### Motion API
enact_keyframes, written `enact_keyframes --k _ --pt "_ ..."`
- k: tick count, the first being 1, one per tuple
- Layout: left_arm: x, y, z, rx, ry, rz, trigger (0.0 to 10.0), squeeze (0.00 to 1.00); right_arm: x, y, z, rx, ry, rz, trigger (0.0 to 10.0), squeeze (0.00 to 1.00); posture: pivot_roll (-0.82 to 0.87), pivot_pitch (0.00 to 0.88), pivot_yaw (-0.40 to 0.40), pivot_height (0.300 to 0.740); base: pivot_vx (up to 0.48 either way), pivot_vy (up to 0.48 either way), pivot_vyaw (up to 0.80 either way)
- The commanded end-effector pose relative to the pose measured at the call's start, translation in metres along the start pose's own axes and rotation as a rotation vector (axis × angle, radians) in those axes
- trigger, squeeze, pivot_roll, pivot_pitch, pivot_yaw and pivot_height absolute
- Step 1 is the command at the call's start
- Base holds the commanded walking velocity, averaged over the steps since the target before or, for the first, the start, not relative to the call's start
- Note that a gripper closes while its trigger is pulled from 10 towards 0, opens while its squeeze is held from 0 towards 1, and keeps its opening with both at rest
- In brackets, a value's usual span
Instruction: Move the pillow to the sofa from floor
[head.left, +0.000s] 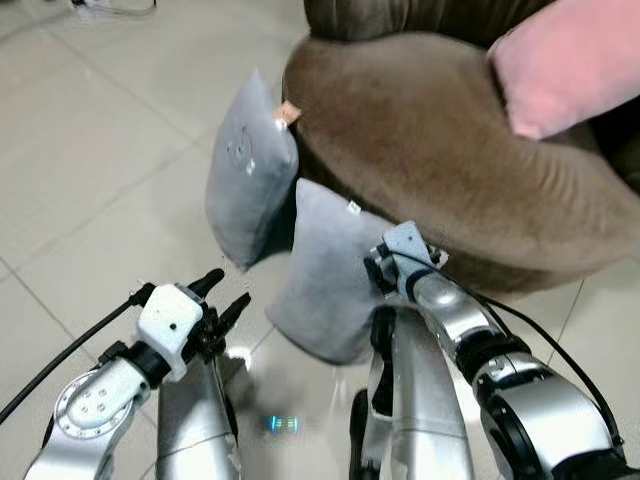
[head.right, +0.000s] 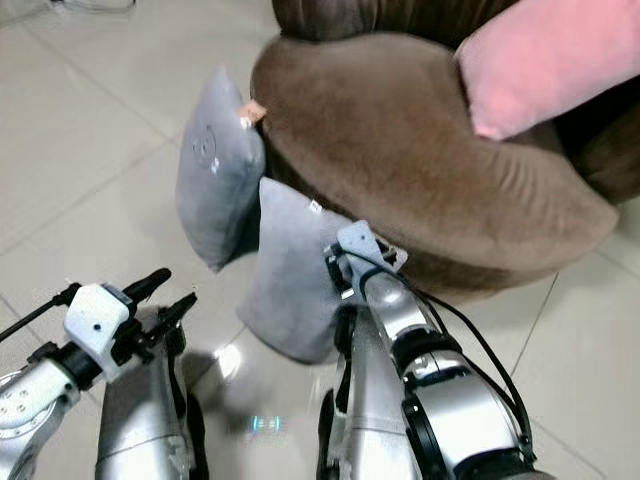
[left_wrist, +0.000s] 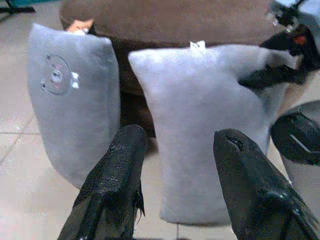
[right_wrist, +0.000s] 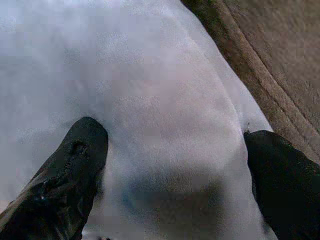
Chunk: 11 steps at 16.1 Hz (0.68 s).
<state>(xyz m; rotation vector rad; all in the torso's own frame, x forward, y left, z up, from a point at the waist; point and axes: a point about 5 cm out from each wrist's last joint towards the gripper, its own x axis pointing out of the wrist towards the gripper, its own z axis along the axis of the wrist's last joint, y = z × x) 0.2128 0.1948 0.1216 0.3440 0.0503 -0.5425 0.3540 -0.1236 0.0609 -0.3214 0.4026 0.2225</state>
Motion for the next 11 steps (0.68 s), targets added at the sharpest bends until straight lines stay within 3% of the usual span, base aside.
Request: enact_keyframes --k 1,2,3,4,11 --pt "-0.004 -0.002 0.000 -0.009 0.013 -0.020 10.0 0.00 -0.003 -0.004 -0.016 0.069 0.061 -0.048 10.0 0.00 0.06 0.405 -0.126 0.476 0.000 0.000 0.00" --pt "-0.006 -0.002 0.000 -0.003 0.021 -0.031 10.0 0.00 -0.002 0.000 -0.015 0.092 0.051 -0.044 7.8 0.00 0.06 0.406 -0.127 0.476 0.000 0.000 0.00" --pt "-0.007 -0.003 0.001 -0.004 0.025 -0.036 10.0 0.00 -0.002 0.003 -0.013 0.102 0.041 -0.026 3.5 0.00 0.06 0.403 -0.128 0.476 0.000 0.000 0.00" --pt "-0.007 -0.004 0.002 -0.008 0.026 -0.042 10.0 0.00 -0.001 0.006 -0.012 0.101 0.032 -0.009 0.0 0.00 0.06 0.400 -0.130 0.476 0.000 0.000 0.00" --pt "-0.005 -0.013 0.002 -0.051 0.031 -0.130 10.0 0.00 -0.002 0.005 -0.014 0.073 0.032 0.012 0.0 0.00 0.06 0.369 -0.130 0.476 0.000 0.000 0.00"
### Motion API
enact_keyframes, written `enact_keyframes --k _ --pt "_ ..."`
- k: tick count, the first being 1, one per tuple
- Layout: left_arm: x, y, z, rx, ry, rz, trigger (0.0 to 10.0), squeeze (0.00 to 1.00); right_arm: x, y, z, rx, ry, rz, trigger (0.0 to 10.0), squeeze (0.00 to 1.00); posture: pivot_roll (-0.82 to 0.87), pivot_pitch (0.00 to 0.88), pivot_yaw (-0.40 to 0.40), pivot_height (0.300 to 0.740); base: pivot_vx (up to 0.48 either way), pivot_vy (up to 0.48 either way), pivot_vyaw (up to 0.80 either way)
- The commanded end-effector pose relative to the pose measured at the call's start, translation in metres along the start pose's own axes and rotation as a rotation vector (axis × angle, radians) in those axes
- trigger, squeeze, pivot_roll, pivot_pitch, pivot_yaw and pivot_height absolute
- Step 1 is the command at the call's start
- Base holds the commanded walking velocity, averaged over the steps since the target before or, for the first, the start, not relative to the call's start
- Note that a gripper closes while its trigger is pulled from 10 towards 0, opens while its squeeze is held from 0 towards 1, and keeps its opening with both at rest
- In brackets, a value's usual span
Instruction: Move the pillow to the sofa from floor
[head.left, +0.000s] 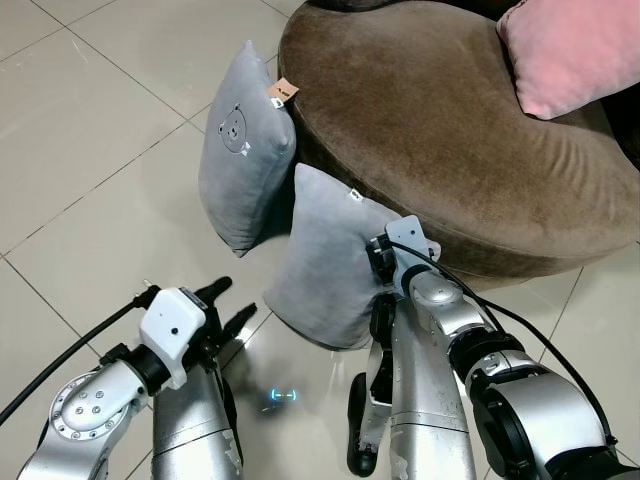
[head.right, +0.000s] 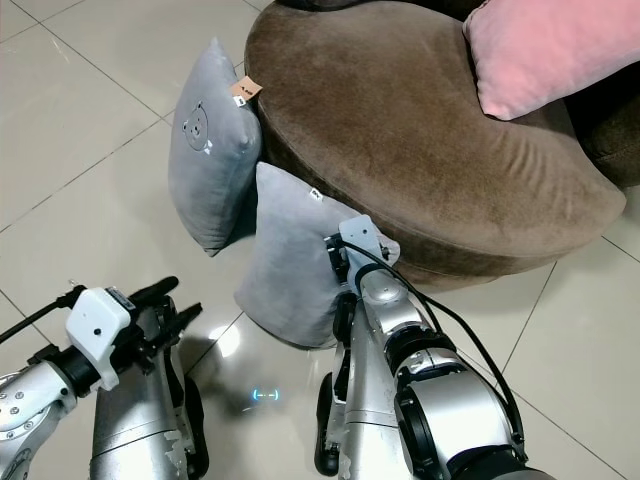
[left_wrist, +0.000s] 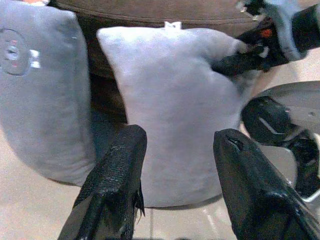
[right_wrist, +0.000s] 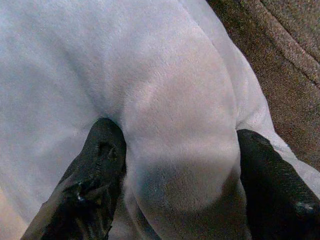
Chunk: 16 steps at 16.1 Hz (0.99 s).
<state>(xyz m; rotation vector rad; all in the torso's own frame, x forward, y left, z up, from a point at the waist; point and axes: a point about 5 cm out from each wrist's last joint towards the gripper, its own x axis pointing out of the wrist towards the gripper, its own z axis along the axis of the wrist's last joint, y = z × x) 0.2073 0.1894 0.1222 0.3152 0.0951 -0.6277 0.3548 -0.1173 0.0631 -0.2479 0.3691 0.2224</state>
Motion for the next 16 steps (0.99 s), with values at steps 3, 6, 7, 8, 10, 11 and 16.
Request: enact_keyframes --k 3,6,7,8,10,11,16 --pt "-0.002 -0.012 0.000 -0.041 0.008 -0.088 10.0 0.00 -0.003 -0.001 -0.019 0.001 0.075 0.007 0.0 0.00 0.06 0.361 -0.126 0.476 0.000 0.000 0.00" --pt "-0.001 -0.010 -0.001 -0.031 0.011 -0.086 10.0 0.00 -0.004 0.000 -0.019 -0.004 0.074 0.015 0.0 0.00 0.06 0.354 -0.124 0.476 0.000 0.000 0.00" --pt "0.000 -0.009 -0.001 -0.030 0.012 -0.087 10.0 0.00 -0.004 0.001 -0.019 -0.005 0.075 0.016 0.0 0.00 0.06 0.351 -0.123 0.476 0.000 0.000 0.00" --pt "0.000 -0.009 -0.001 -0.029 0.013 -0.086 10.0 0.00 -0.004 0.001 -0.019 -0.007 0.075 0.016 0.0 0.00 0.06 0.347 -0.122 0.476 0.000 0.000 0.00" --pt "0.000 -0.008 -0.001 -0.029 0.016 -0.084 10.0 0.00 -0.004 0.001 -0.019 -0.010 0.076 0.019 0.0 0.00 0.06 0.340 -0.121 0.476 0.000 0.000 0.00" --pt "0.001 -0.008 -0.001 -0.029 0.016 -0.084 10.0 0.00 -0.004 0.001 -0.019 -0.011 0.075 0.019 0.0 0.00 0.06 0.340 -0.121 0.476 0.000 0.000 0.00" --pt "0.000 -0.005 -0.006 -0.032 0.027 -0.056 10.0 0.00 -0.005 0.011 -0.023 -0.023 0.077 0.077 0.0 0.00 0.07 0.289 -0.116 0.476 0.000 0.000 0.00"
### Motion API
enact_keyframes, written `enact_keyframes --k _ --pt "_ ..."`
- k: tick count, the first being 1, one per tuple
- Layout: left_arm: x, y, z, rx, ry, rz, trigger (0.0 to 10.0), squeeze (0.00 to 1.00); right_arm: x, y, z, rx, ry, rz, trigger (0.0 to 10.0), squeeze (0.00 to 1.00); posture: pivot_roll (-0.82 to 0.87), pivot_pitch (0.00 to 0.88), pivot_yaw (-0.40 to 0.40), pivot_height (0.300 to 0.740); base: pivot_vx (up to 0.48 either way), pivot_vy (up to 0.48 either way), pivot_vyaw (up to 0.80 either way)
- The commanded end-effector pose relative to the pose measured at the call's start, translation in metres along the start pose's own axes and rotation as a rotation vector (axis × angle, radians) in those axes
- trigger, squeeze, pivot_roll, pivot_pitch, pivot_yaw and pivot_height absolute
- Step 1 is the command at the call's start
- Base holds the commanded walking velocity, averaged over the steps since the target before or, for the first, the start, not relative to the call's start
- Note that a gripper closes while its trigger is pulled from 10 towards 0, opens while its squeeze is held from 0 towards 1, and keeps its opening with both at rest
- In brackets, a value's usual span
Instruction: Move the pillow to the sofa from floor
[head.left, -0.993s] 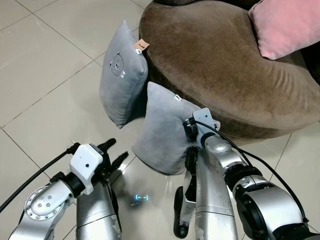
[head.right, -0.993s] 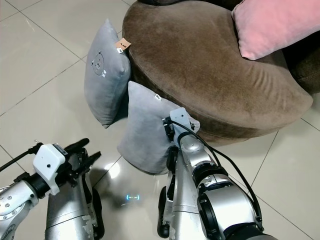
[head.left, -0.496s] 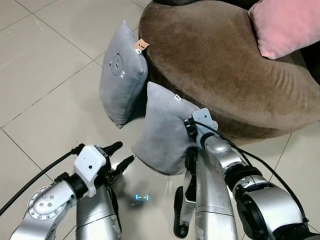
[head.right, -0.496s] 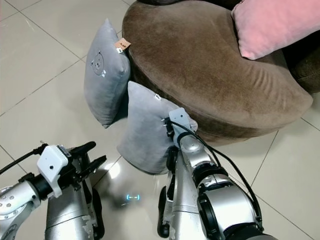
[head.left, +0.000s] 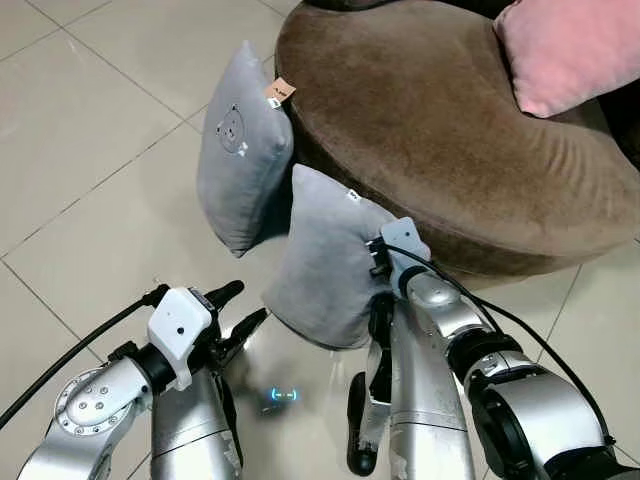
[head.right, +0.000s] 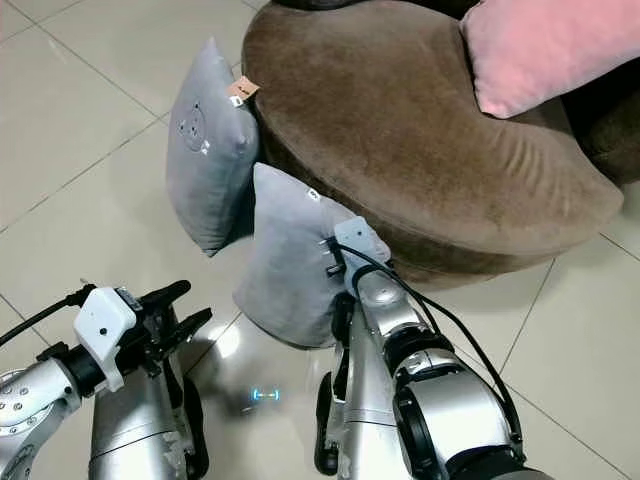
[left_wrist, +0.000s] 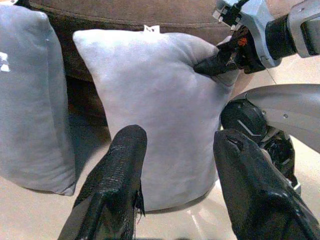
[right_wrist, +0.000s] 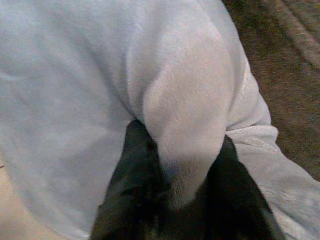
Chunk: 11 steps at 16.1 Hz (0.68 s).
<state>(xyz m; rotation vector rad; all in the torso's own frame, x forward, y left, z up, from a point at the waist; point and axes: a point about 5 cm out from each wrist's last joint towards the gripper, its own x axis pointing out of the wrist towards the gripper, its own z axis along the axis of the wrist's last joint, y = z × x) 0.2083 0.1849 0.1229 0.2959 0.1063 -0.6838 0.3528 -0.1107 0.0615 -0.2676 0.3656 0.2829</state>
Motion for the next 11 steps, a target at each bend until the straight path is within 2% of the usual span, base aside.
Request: enact_keyframes --k 1,4,5,7,8,9,10,11 --pt "-0.003 -0.002 -0.009 -0.017 0.034 0.009 10.0 0.00 -0.005 0.008 -0.024 0.013 0.084 0.037 0.0 0.00 0.07 0.277 -0.116 0.476 0.000 0.000 0.00" --pt "-0.002 0.001 -0.011 -0.014 0.029 0.044 10.0 0.00 -0.007 0.017 -0.027 0.011 0.060 0.101 0.0 0.00 0.08 0.227 -0.118 0.476 0.000 0.000 0.00" --pt "-0.002 0.001 -0.012 -0.014 0.028 0.066 10.0 0.00 -0.008 0.020 -0.029 0.022 0.042 0.123 0.0 0.00 0.08 0.183 -0.113 0.476 0.000 0.000 0.00" --pt "-0.001 0.003 -0.014 -0.010 0.028 0.107 10.0 0.00 -0.010 0.021 -0.030 0.058 0.014 0.134 0.0 0.00 0.08 0.150 -0.105 0.476 0.000 0.000 0.00" --pt "-0.003 0.007 -0.014 -0.009 0.015 0.207 10.0 0.00 -0.013 0.016 -0.030 0.148 -0.040 0.110 0.0 0.00 0.08 0.107 -0.091 0.476 0.000 0.000 0.00" --pt "-0.003 0.010 -0.014 -0.015 0.008 0.246 10.0 0.00 -0.014 0.013 -0.029 0.179 -0.058 0.099 0.0 0.00 0.08 0.089 -0.087 0.476 0.000 0.000 0.00" --pt "-0.005 0.015 -0.013 -0.040 -0.005 0.351 10.0 0.00 -0.020 0.006 -0.027 0.261 -0.123 0.074 0.0 0.00 0.08 0.071 -0.082 0.476 0.000 0.000 0.00" --pt "-0.006 0.017 -0.012 -0.061 -0.021 0.402 10.0 0.00 -0.025 0.002 -0.023 0.305 -0.173 0.069 0.0 0.00 0.07 0.054 -0.077 0.476 0.000 0.000 0.00"
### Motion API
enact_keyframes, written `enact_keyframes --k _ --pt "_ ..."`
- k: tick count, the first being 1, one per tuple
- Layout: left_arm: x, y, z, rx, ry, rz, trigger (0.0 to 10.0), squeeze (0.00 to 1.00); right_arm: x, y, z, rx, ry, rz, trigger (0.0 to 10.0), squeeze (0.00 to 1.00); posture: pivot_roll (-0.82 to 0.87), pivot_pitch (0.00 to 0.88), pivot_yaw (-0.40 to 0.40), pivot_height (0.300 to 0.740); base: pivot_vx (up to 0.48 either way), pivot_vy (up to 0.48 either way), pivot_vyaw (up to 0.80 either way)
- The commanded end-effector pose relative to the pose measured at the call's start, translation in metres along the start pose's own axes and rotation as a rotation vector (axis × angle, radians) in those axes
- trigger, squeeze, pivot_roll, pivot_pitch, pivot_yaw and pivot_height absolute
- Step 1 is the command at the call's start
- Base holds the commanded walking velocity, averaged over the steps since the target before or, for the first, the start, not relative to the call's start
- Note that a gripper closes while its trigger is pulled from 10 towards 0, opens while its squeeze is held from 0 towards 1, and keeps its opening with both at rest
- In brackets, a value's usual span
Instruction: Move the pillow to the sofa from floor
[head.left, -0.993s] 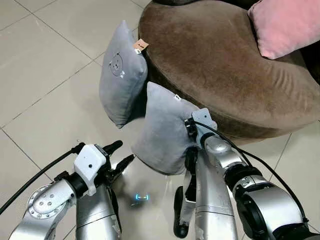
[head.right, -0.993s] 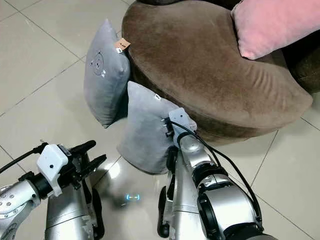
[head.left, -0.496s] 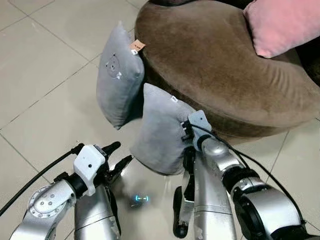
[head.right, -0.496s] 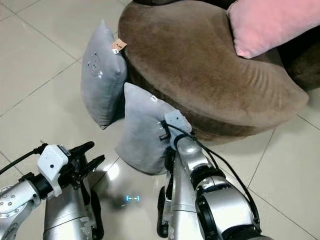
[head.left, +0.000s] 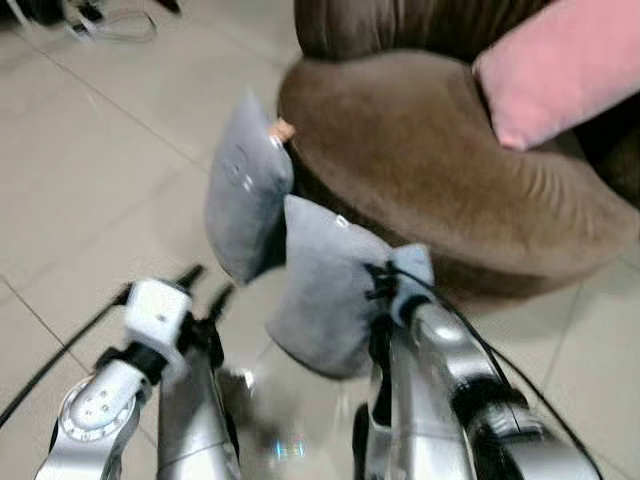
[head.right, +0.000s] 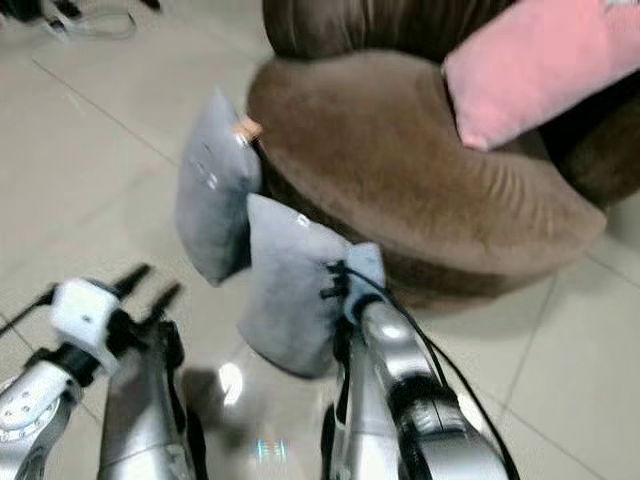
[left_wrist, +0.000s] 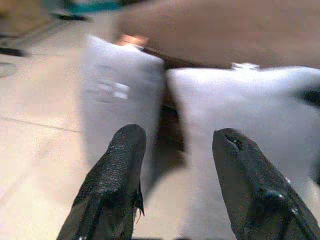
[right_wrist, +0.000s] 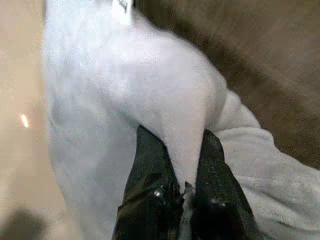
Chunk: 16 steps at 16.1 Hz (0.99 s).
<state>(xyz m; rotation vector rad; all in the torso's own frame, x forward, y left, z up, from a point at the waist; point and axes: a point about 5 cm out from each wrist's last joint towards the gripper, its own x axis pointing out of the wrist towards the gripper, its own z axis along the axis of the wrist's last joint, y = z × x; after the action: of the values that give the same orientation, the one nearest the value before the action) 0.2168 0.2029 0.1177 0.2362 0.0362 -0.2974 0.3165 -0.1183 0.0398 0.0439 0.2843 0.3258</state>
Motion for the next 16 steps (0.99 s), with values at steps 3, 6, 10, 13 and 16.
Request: enact_keyframes --k 3,6,10,13,16 --pt "0.005 -0.003 0.000 -0.015 -0.013 0.060 10.0 0.00 -0.017 0.000 0.032 0.075 -0.183 0.037 0.0 0.00 0.06 0.010 -0.070 0.476 0.000 0.000 0.00" --pt "0.025 0.002 0.004 -0.002 -0.046 0.082 10.0 0.00 -0.040 0.008 0.053 0.064 -0.268 0.090 10.0 0.00 0.02 0.000 -0.043 0.476 0.000 0.000 0.00" --pt "0.031 0.006 0.013 -0.038 -0.079 0.145 10.0 0.00 -0.061 0.001 0.084 0.117 -0.369 0.014 10.0 0.00 0.01 0.000 -0.055 0.506 0.000 0.000 0.00" --pt "0.035 0.003 0.013 -0.041 -0.090 0.173 10.0 0.00 -0.063 0.000 0.095 0.163 -0.366 -0.004 10.0 0.00 0.03 0.000 -0.063 0.536 0.000 0.000 0.00" --pt "0.039 0.004 0.023 -0.002 -0.115 0.173 10.0 0.00 -0.062 -0.001 0.120 0.157 -0.420 -0.042 10.0 0.00 0.04 0.000 -0.080 0.571 0.000 0.000 0.00"
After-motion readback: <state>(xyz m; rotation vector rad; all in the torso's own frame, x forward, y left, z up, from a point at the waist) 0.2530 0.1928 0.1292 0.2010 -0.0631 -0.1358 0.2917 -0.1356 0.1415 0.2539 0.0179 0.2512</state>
